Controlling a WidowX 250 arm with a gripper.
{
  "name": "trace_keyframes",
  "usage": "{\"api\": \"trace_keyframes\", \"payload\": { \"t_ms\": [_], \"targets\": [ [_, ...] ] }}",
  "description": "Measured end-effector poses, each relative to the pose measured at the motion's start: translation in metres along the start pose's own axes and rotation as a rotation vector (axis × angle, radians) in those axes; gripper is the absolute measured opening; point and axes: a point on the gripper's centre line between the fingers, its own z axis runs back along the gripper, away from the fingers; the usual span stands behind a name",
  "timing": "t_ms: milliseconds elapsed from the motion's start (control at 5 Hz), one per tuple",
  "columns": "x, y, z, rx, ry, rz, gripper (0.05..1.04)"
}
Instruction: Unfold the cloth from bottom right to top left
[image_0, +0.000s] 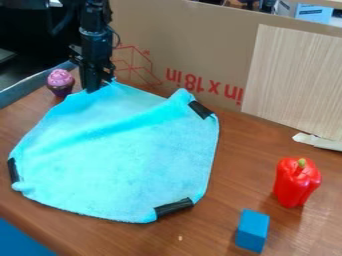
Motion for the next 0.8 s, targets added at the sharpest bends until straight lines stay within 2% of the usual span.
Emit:
{"api": "trace_keyframes", "payload": {
  "t_ms": [400, 600, 800],
  "targets": [
    [0.003, 0.008, 0.003, 0.047, -0.015, 0.007, 0.054],
    [0.01, 0.015, 0.016, 0.065, -0.048, 0.021, 0.053],
    [0.014, 0.017, 0.01, 0.068, -0.036, 0.025, 0.075]
  ]
}}
